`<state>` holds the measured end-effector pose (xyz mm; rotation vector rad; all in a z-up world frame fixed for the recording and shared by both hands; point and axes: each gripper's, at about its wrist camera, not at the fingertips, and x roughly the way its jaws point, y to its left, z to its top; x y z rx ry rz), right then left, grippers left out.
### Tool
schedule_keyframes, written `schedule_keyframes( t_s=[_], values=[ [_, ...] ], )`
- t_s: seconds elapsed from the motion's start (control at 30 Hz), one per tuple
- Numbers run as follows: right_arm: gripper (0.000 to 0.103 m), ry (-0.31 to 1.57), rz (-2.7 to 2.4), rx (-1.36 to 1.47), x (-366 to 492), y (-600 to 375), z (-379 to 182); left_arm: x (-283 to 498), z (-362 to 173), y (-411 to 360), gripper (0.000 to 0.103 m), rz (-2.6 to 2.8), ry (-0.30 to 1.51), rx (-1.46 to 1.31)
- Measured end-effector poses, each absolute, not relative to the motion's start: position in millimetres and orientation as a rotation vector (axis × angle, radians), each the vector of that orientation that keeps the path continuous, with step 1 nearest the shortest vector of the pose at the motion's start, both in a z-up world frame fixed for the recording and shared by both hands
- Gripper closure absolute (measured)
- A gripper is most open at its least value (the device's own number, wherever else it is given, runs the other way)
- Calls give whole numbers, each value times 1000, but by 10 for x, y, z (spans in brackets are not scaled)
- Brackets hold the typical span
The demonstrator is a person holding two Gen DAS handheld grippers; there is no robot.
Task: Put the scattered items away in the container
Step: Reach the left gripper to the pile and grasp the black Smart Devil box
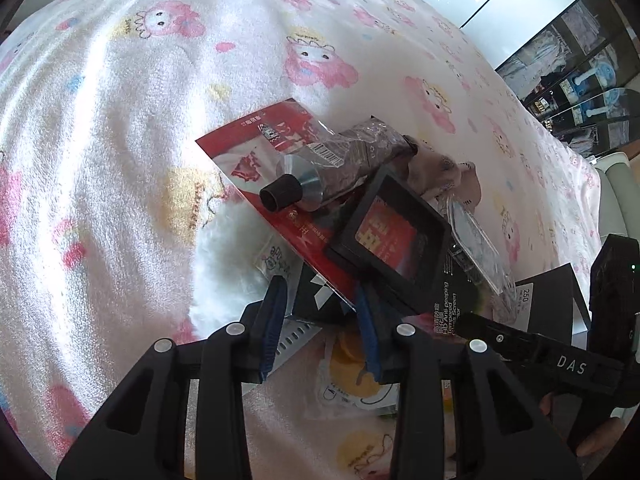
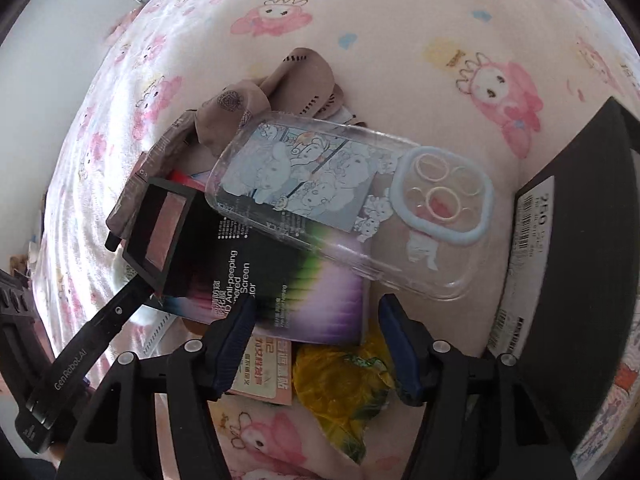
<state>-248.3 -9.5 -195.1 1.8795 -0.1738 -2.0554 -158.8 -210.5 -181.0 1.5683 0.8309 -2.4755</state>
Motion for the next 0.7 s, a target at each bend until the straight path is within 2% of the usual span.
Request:
schedule_keyframes(
  t_s=[0.03,0.2,0.47,0.7],
  values=[
    [40,-193,-2043,1882,-2475,-85,-1959,-1567,-1778,-2092,69,-2484,820,1568],
    [44,-159,-2116,1727,-2269,9,-1611,-1308,-1494,-2060,71,-2546,813,1525],
    [45,-211,-2077,1587,-1731,282,-1068,-764,-996,-2063,70,-2637,847,1462],
    [45,-257,-2059,1585,-1581,295,-1044,-655,-1143,-2092,70,-2564,902,1482]
  ],
)
